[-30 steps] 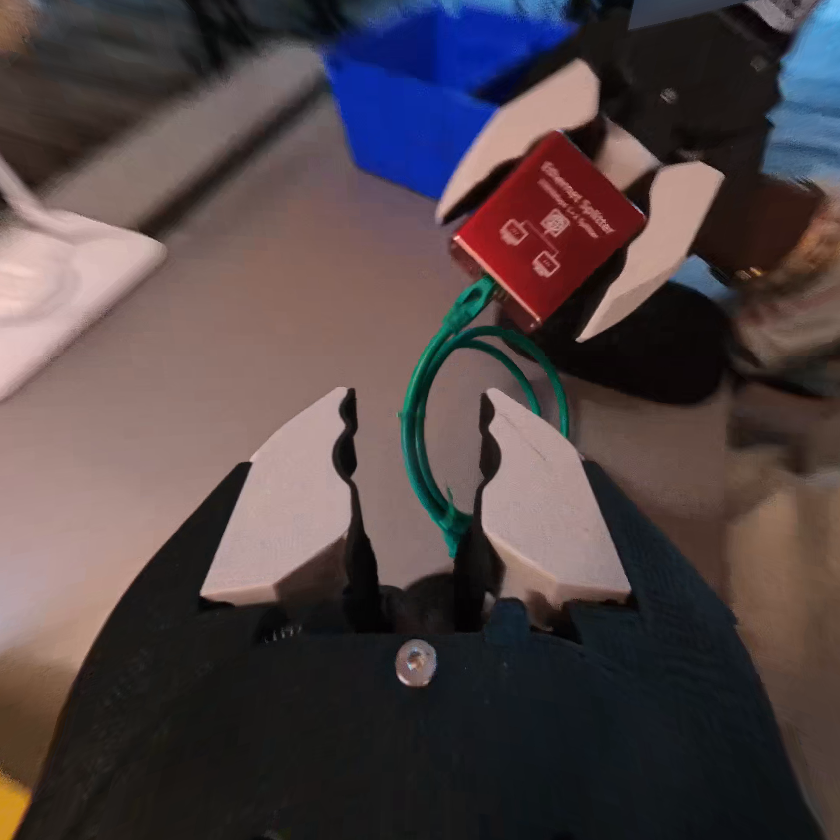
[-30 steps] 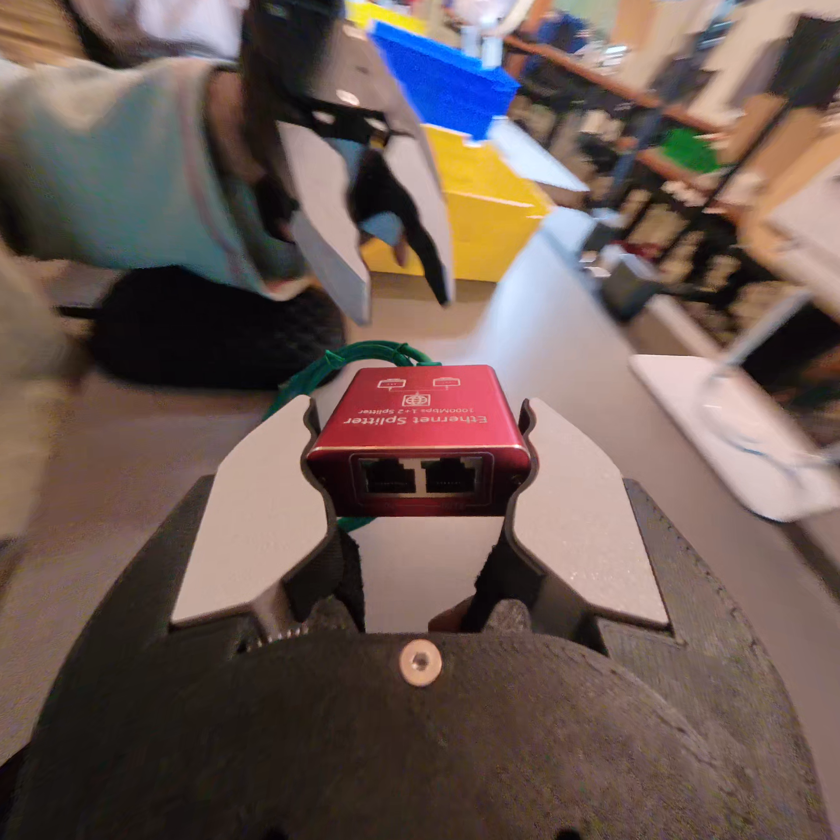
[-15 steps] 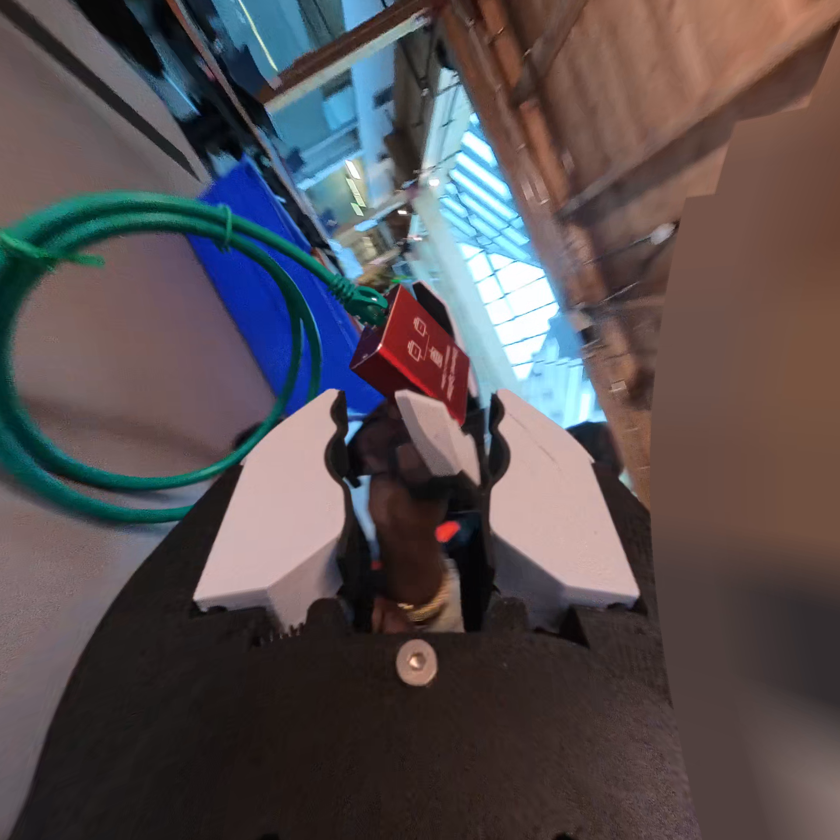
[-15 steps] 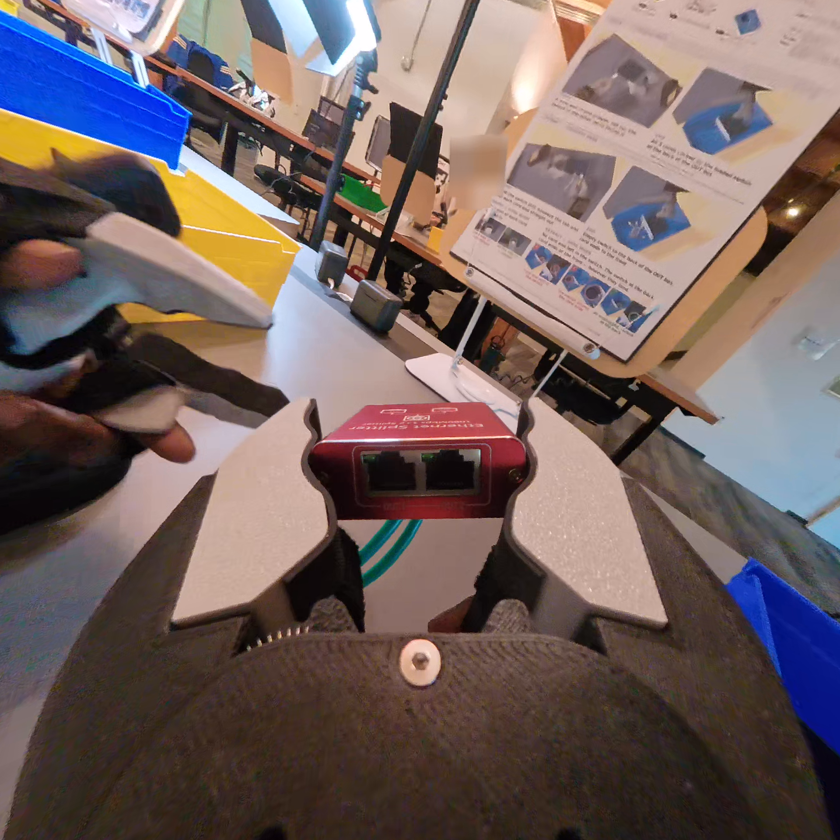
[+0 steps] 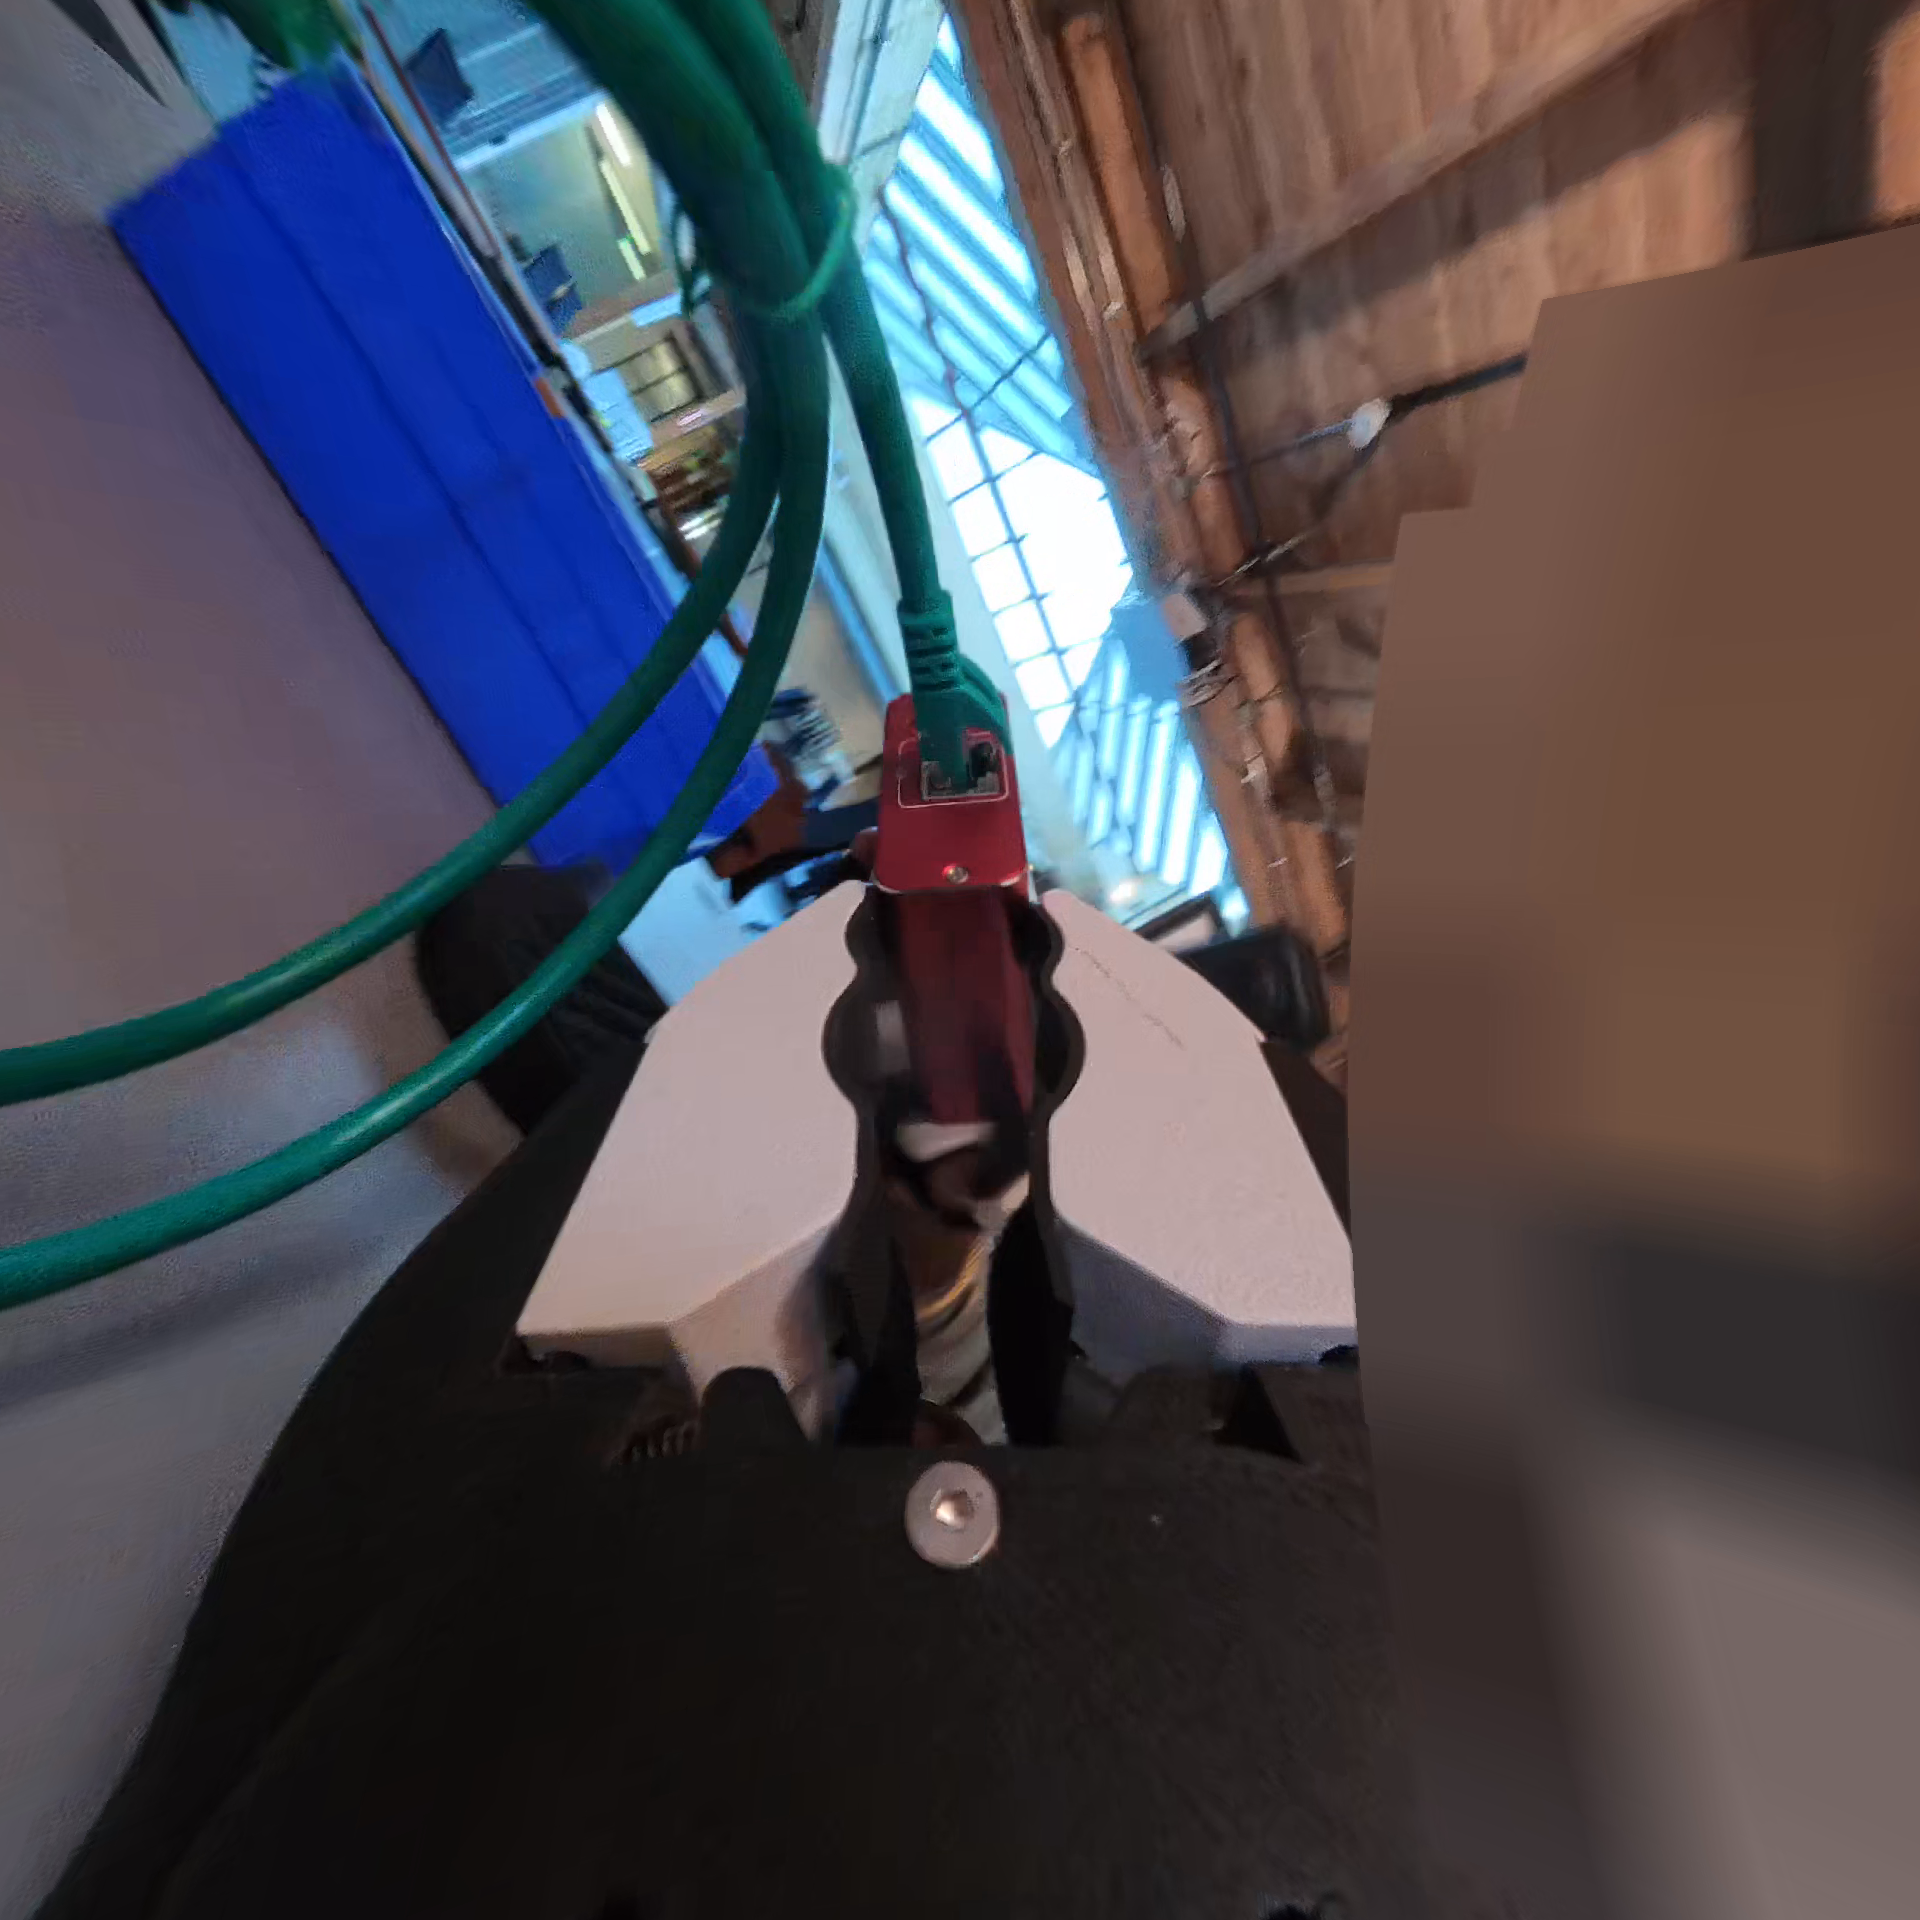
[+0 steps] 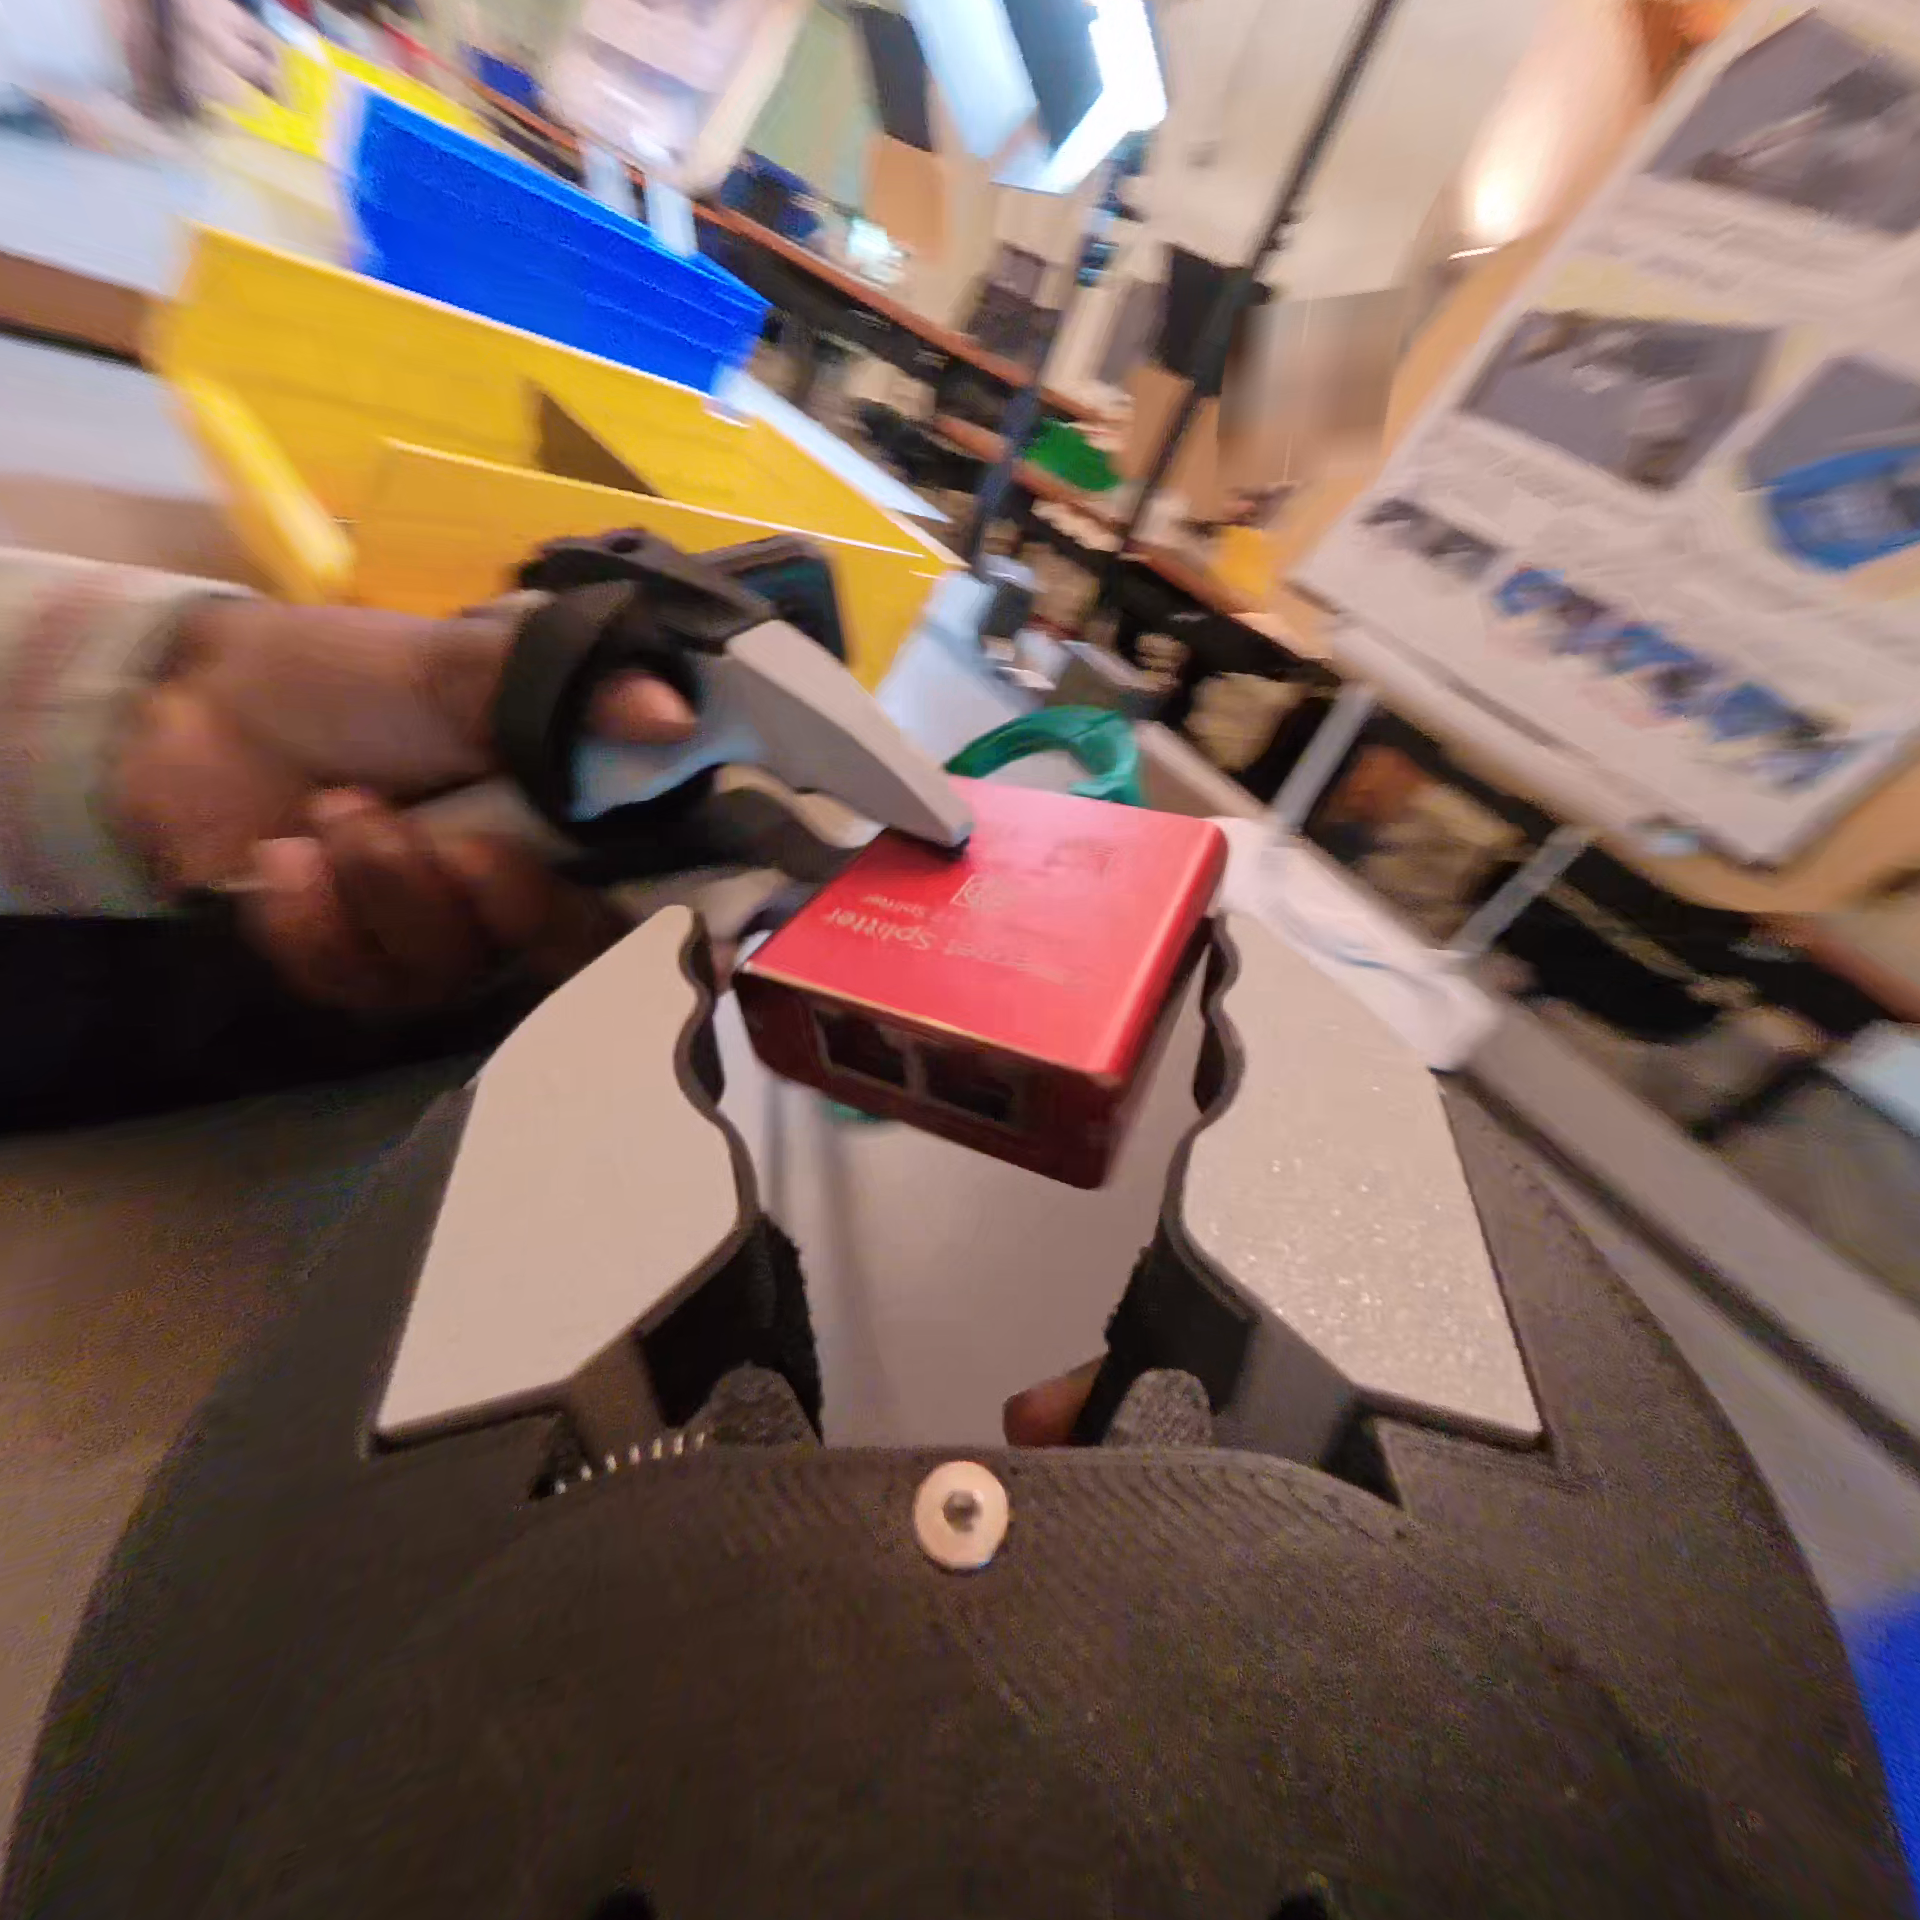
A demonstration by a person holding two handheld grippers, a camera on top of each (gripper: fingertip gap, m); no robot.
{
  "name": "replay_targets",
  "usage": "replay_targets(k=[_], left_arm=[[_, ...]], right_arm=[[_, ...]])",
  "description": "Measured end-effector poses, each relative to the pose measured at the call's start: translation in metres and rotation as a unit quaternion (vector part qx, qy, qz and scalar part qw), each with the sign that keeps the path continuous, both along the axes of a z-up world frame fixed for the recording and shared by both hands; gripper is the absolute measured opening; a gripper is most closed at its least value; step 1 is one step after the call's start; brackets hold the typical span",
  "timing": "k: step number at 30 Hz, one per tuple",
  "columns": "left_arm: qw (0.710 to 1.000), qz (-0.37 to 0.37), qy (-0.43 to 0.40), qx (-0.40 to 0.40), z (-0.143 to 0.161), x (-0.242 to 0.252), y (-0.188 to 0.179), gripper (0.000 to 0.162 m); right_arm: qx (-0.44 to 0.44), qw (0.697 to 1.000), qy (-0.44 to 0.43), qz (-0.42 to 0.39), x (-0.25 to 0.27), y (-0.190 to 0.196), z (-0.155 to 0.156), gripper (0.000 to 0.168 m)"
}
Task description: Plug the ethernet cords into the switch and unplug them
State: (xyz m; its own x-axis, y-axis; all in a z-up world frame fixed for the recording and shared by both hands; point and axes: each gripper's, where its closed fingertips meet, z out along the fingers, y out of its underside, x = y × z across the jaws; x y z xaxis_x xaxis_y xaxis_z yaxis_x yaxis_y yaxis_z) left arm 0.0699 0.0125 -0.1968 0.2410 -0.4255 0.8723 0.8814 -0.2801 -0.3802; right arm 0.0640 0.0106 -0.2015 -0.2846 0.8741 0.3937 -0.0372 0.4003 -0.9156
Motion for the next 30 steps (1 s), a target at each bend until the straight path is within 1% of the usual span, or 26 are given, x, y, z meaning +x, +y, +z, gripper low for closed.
replay_targets(k=[1,2,3,4,6,7,8,11,12,13,14,16,18,19,21,23,25,27,30], left_arm=[[0.999,-0.002,0.037,-0.011,-0.001,-0.002,-0.005,0.025],[0.997,-0.009,0.071,-0.02,-0.002,-0.004,-0.011,0.025],[0.994,-0.021,0.101,-0.027,-0.002,-0.004,-0.016,0.025],[0.991,-0.04,0.126,-0.035,-0.002,-0.002,-0.022,0.025],[0.981,-0.078,0.172,-0.047,-0.003,0.002,-0.029,0.025],[0.976,-0.088,0.194,-0.054,-0.003,0.003,-0.03,0.025],[0.969,-0.102,0.215,-0.061,-0.005,0.006,-0.032,0.025],[0.952,-0.144,0.262,-0.074,-0.01,0.016,-0.034,0.025],[0.946,-0.158,0.272,-0.076,-0.012,0.019,-0.035,0.025],[0.942,-0.171,0.278,-0.076,-0.012,0.023,-0.036,0.025],[0.939,-0.181,0.282,-0.076,-0.012,0.025,-0.037,0.025],[0.935,-0.174,0.297,-0.084,-0.015,0.023,-0.035,0.025],[0.933,-0.142,0.312,-0.105,-0.022,0.015,-0.028,0.026],[0.93,-0.117,0.329,-0.112,-0.027,0.01,-0.023,0.029],[0.922,-0.07,0.361,-0.12,-0.032,0.003,-0.018,0.043],[0.909,-0.037,0.398,-0.119,-0.037,0.003,-0.017,0.047],[0.889,-0.017,0.441,-0.123,-0.043,0.006,-0.017,0.048],[0.871,-0.004,0.473,-0.132,-0.049,0.008,-0.018,0.048],[0.86,0.011,0.492,-0.137,-0.051,0.007,-0.021,0.048]], right_arm=[[-0.039,0.998,-0.027,0.052,0.008,-0.006,-0.001,0.092],[-0.093,0.988,-0.065,0.108,0.018,-0.009,-0.002,0.088],[-0.161,0.967,-0.105,0.166,0.029,-0.012,0.002,0.087],[-0.237,0.94,-0.139,0.201,0.035,-0.008,0.008,0.087],[-0.352,0.883,-0.188,0.247,0.041,0.002,0.017,0.066],[-0.384,0.862,-0.212,0.253,0.04,0.005,0.016,0.063],[-0.399,0.847,-0.235,0.26,0.039,0.005,0.012,0.062],[-0.417,0.82,-0.278,0.278,0.033,-0.008,0.003,0.058],[-0.424,0.808,-0.285,0.294,0.033,-0.015,0.003,0.053],[-0.431,0.798,-0.291,0.305,0.033,-0.02,0.002,0.04],[-0.429,0.797,-0.297,0.304,0.031,-0.023,-0.002,0.027],[-0.439,0.798,-0.286,0.298,0.029,-0.022,-0.004,0.026],[-0.475,0.793,-0.27,0.271,0.024,-0.015,-0.006,0.026],[-0.489,0.793,-0.264,0.248,0.021,-0.01,-0.011,0.026],[-0.516,0.793,-0.26,0.192,0.015,0.005,-0.023,0.026],[-0.533,0.793,-0.263,0.133,0.012,0.02,-0.037,0.026],[-0.521,0.805,-0.27,0.085,0.011,0.031,-0.05,0.026],[-0.488,0.822,-0.287,0.055,0.013,0.036,-0.06,0.026],[-0.431,0.849,-0.307,0.003,0.014,0.045,-0.072,0.026]])
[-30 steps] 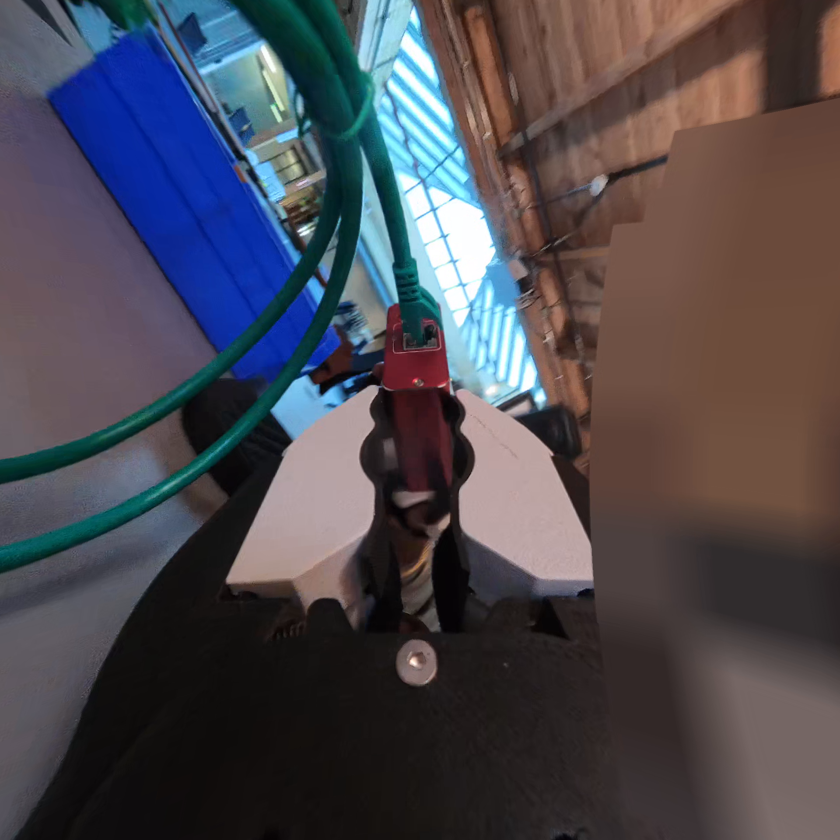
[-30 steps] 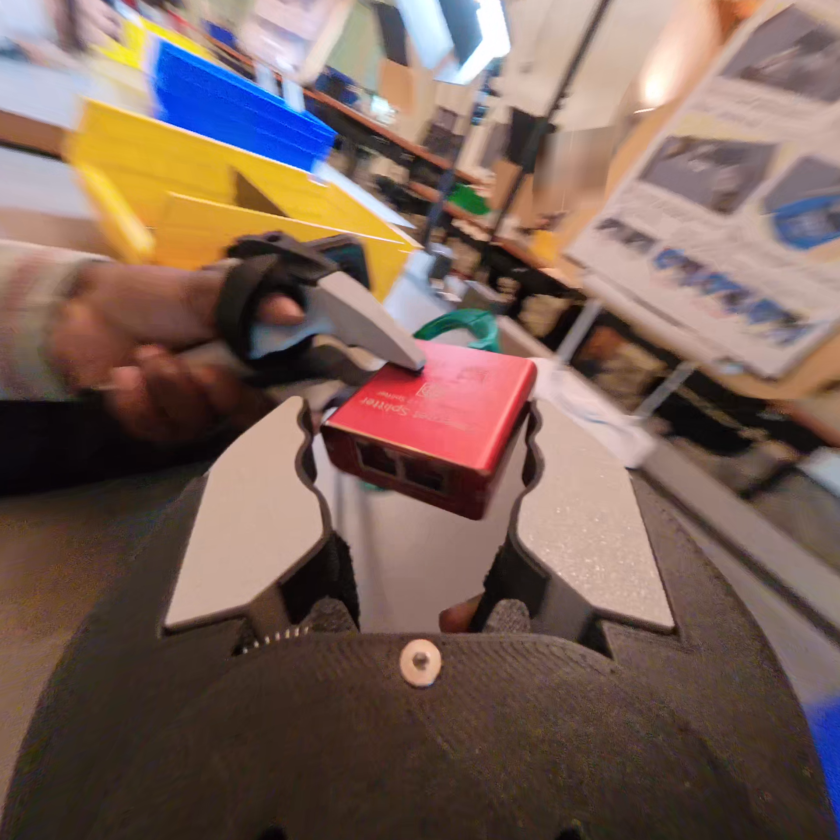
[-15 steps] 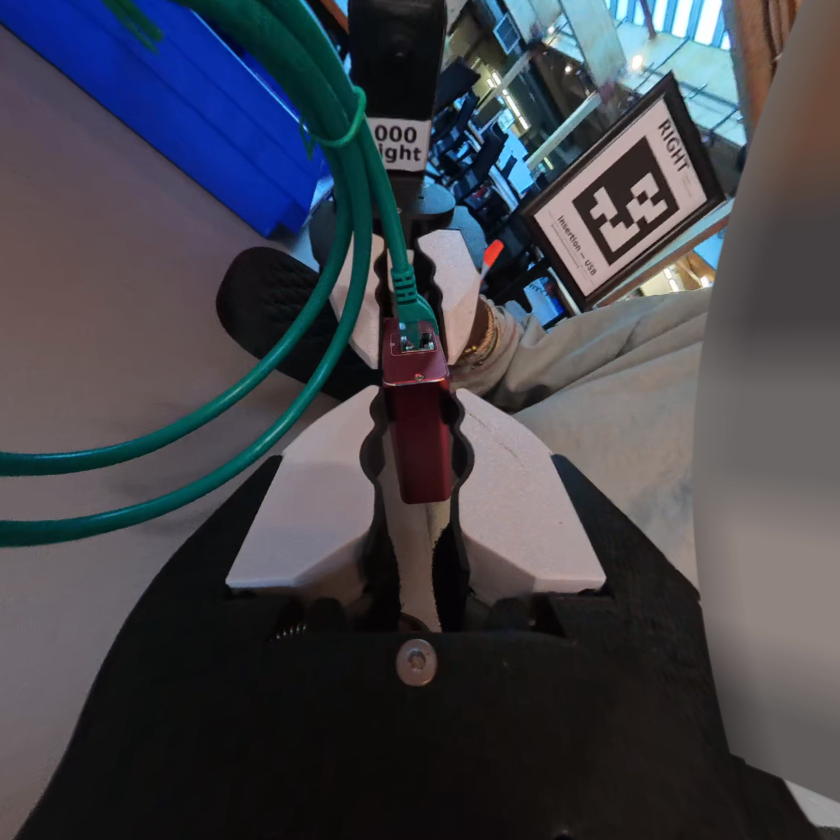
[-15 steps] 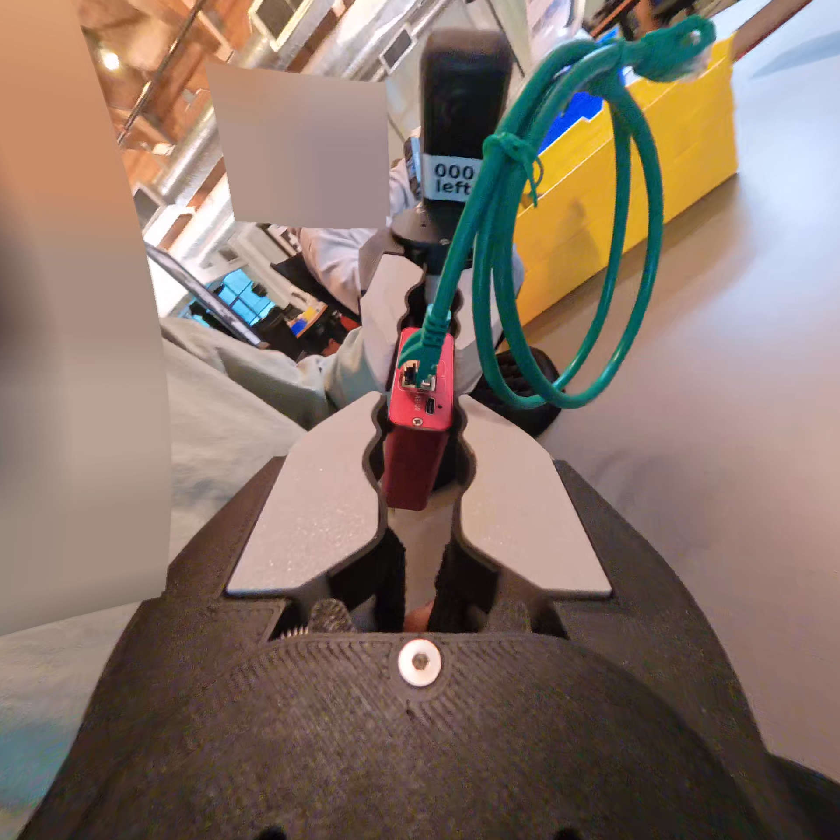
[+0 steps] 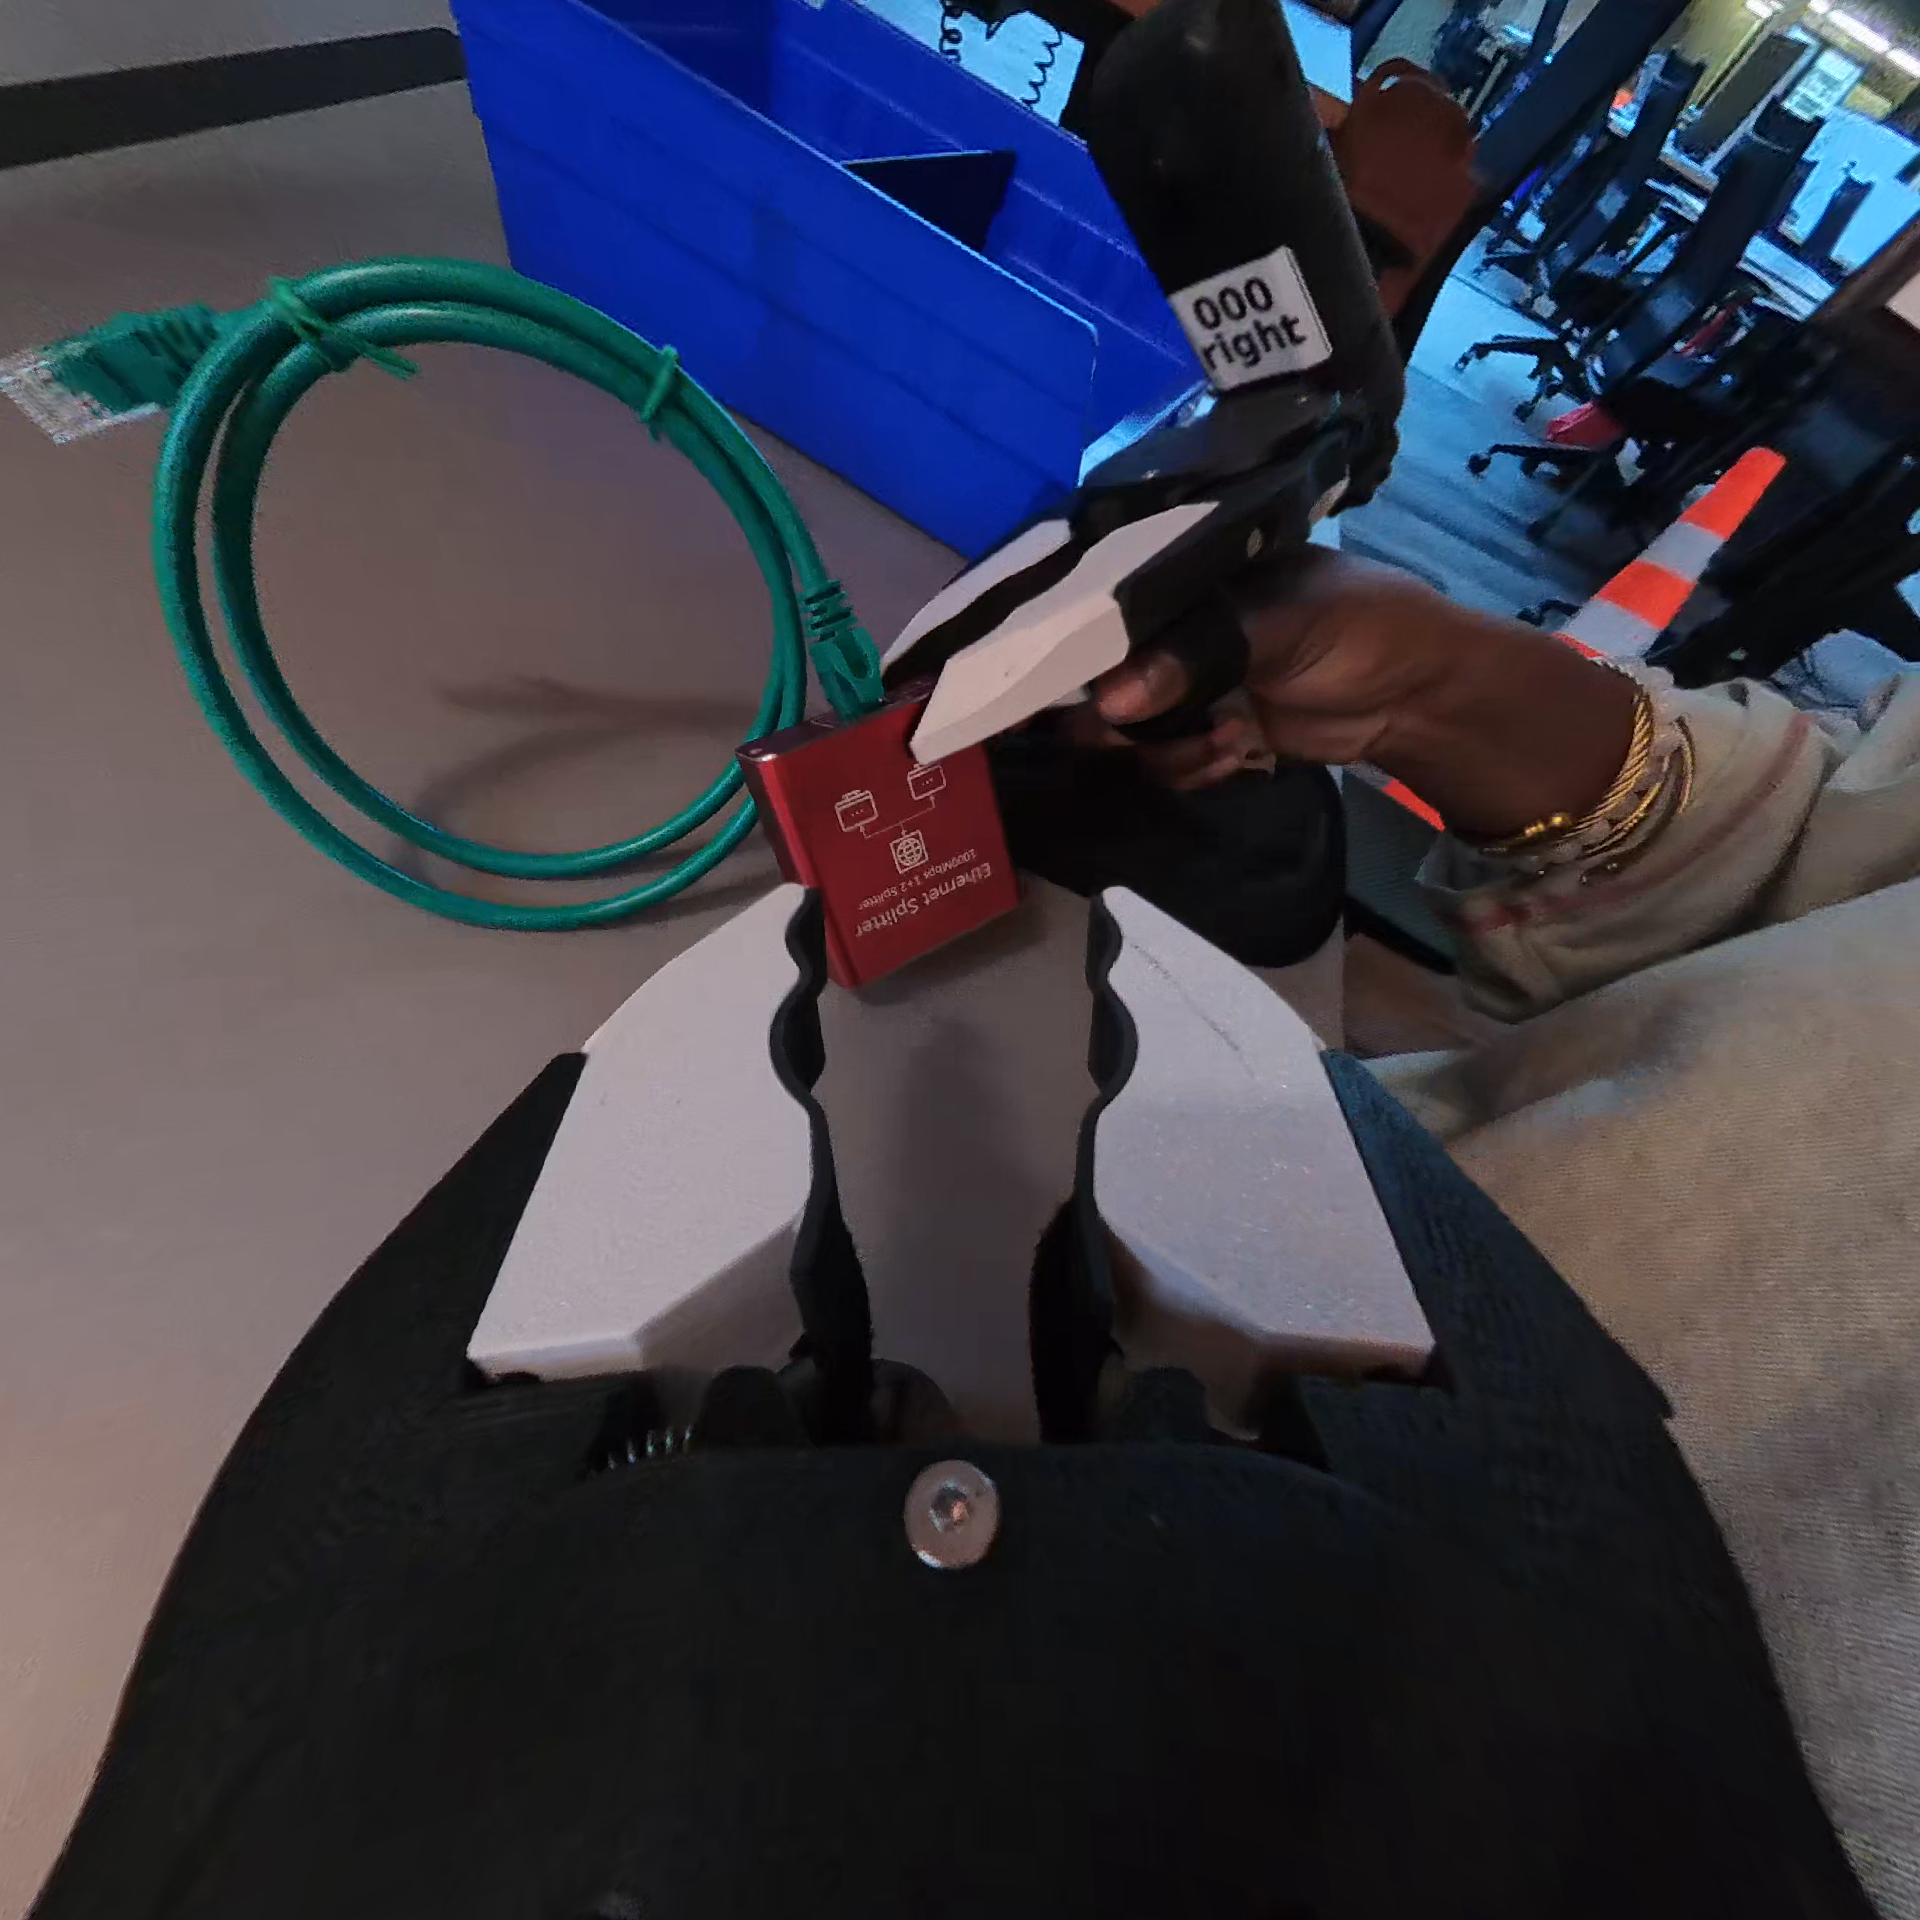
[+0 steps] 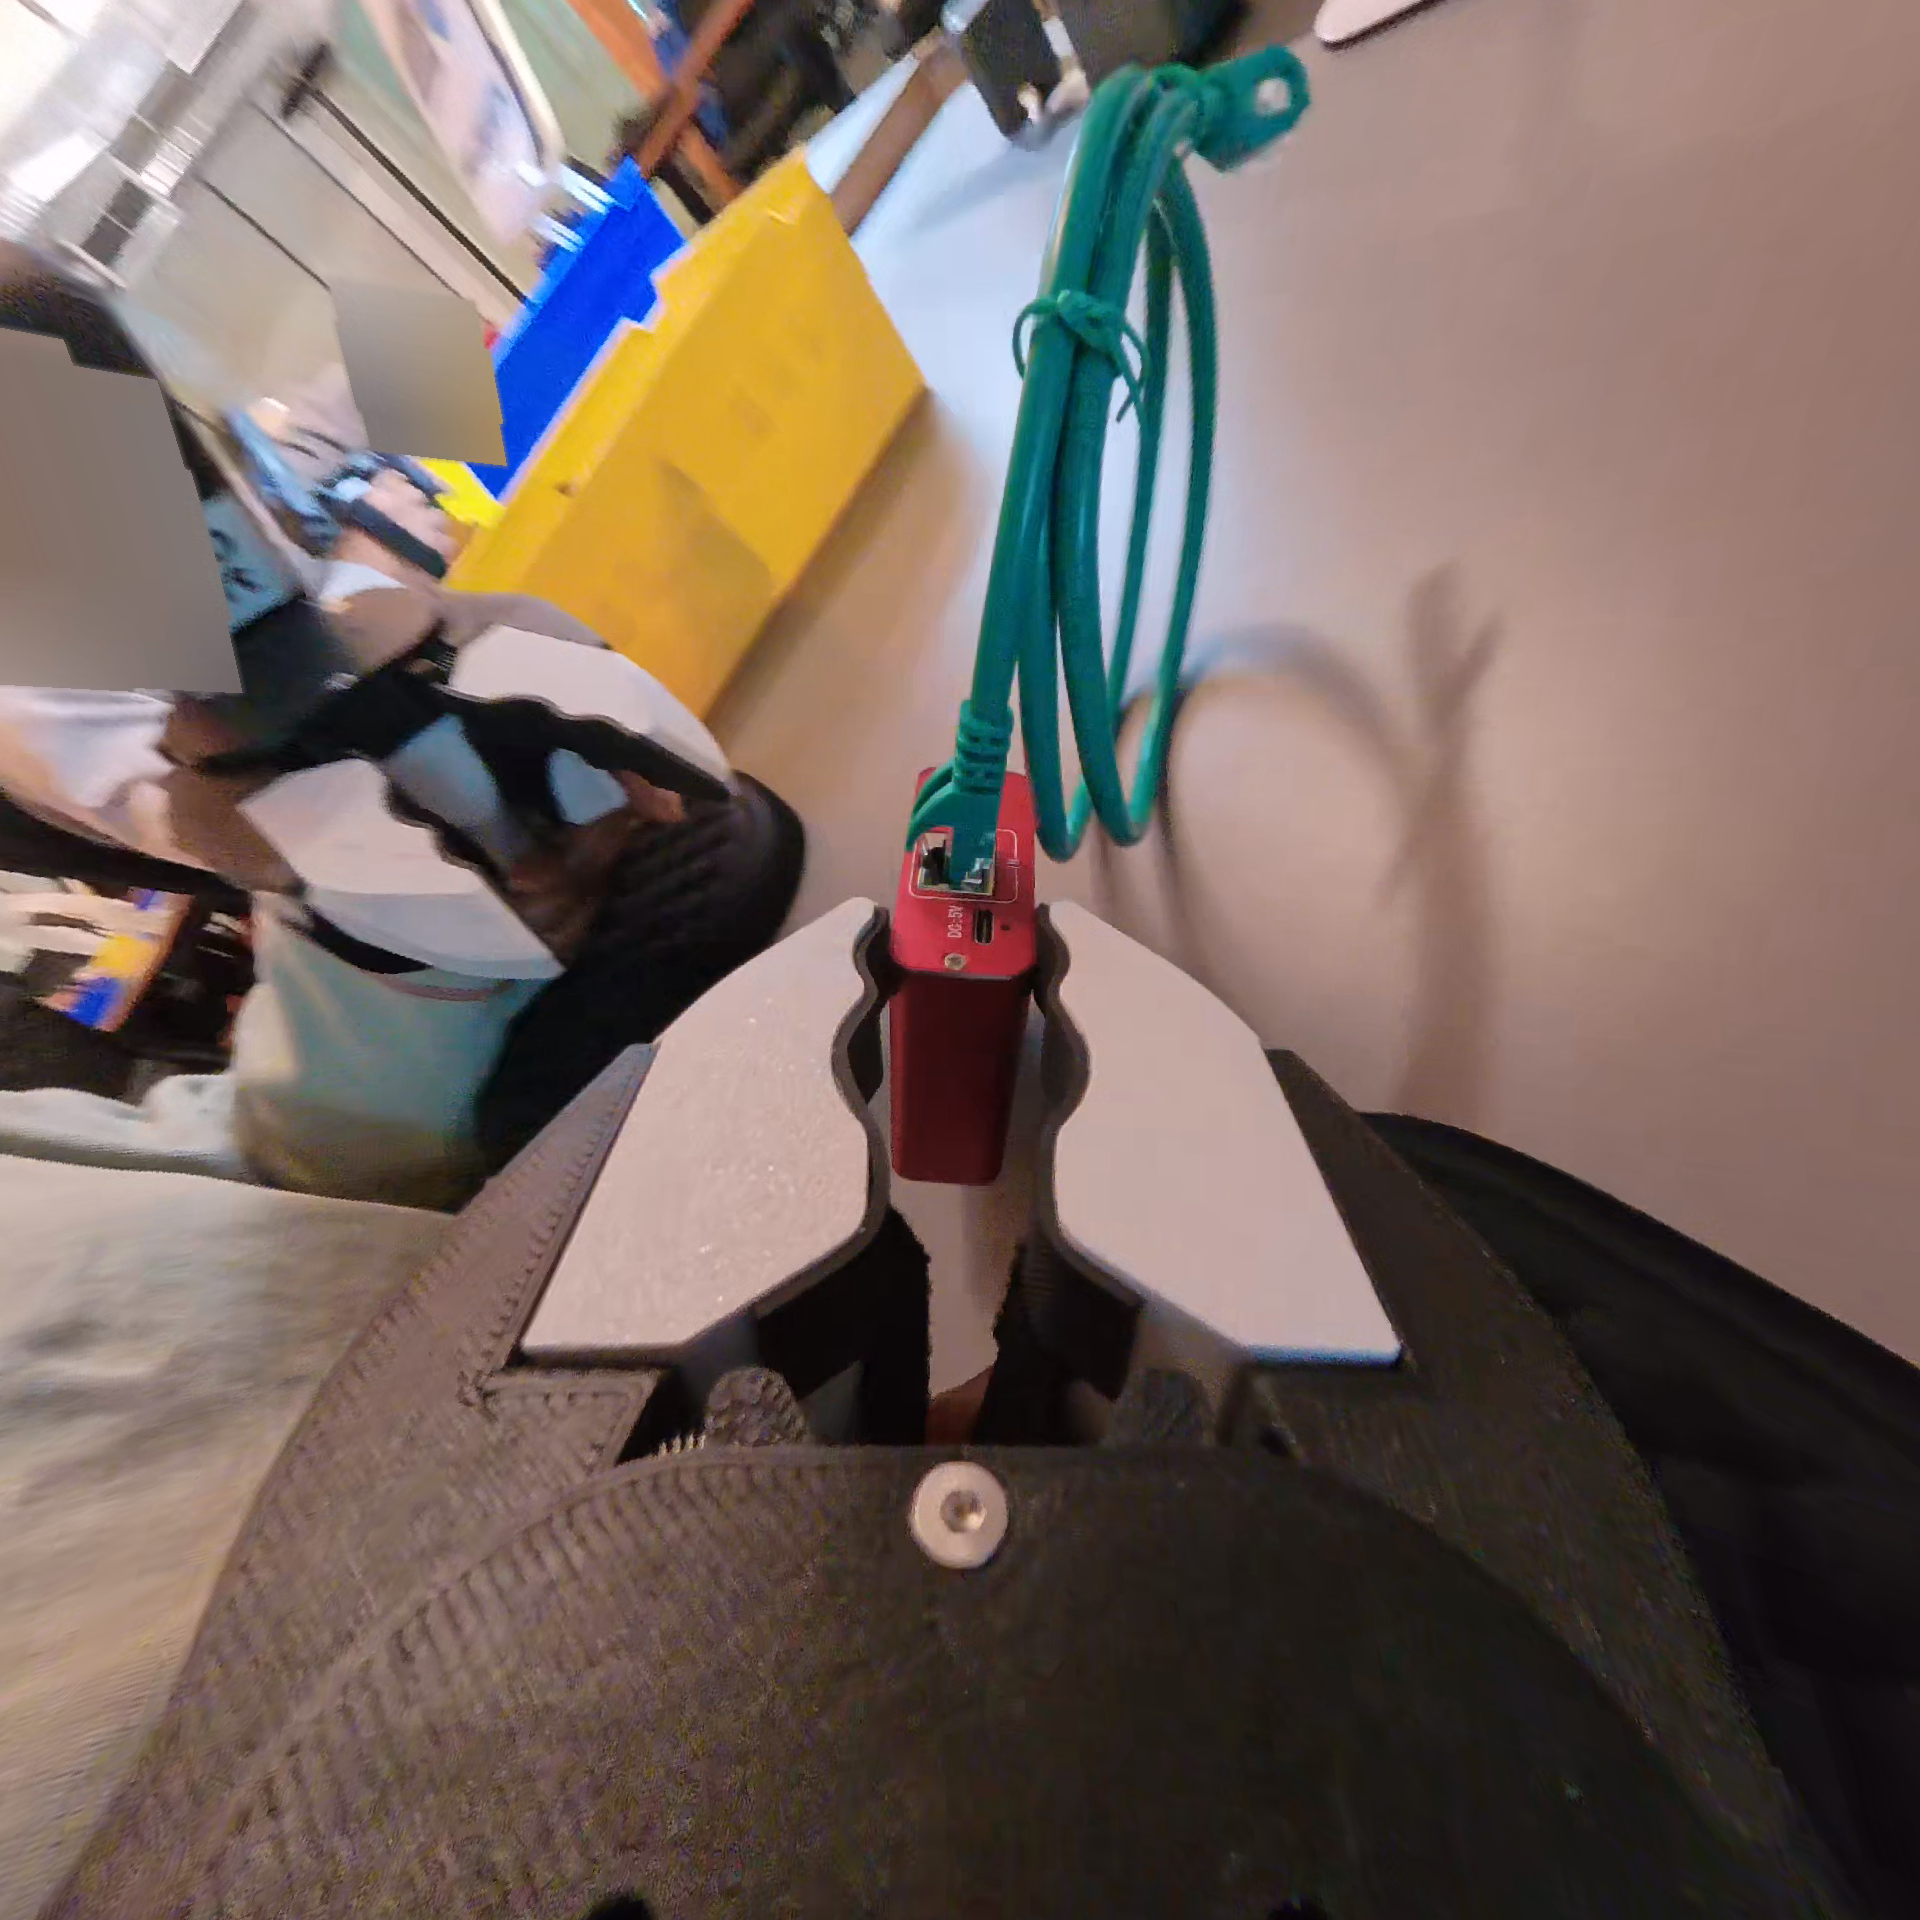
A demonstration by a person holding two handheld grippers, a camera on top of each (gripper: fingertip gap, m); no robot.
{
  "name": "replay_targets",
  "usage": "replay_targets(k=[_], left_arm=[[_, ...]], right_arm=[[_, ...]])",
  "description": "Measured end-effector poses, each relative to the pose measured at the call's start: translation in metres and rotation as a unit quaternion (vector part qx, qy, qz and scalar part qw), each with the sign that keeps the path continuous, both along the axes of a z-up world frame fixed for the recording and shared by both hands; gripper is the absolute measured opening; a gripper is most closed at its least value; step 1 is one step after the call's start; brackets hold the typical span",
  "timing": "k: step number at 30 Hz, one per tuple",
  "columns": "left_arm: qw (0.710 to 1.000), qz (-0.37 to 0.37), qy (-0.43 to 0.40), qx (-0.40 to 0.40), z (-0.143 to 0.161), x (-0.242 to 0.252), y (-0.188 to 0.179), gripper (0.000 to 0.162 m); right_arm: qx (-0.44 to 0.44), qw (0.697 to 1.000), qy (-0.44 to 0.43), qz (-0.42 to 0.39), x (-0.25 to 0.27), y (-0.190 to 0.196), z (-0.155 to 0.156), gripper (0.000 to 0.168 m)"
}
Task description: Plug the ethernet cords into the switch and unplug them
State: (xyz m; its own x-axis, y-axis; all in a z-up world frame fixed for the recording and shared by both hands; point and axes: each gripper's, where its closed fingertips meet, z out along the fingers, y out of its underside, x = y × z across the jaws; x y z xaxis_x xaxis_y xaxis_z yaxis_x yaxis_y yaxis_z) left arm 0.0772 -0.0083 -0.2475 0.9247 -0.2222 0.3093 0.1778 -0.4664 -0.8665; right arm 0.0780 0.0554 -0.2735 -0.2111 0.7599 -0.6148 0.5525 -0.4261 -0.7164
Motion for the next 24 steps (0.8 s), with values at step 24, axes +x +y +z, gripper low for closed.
replay_targets(k=[24], left_arm=[[0.997,0.072,0.006,0.023,0.013,-0.028,-0.042,0.044]], right_arm=[[0.091,0.987,-0.121,0.052,0.018,0.004,-0.032,0.056]])
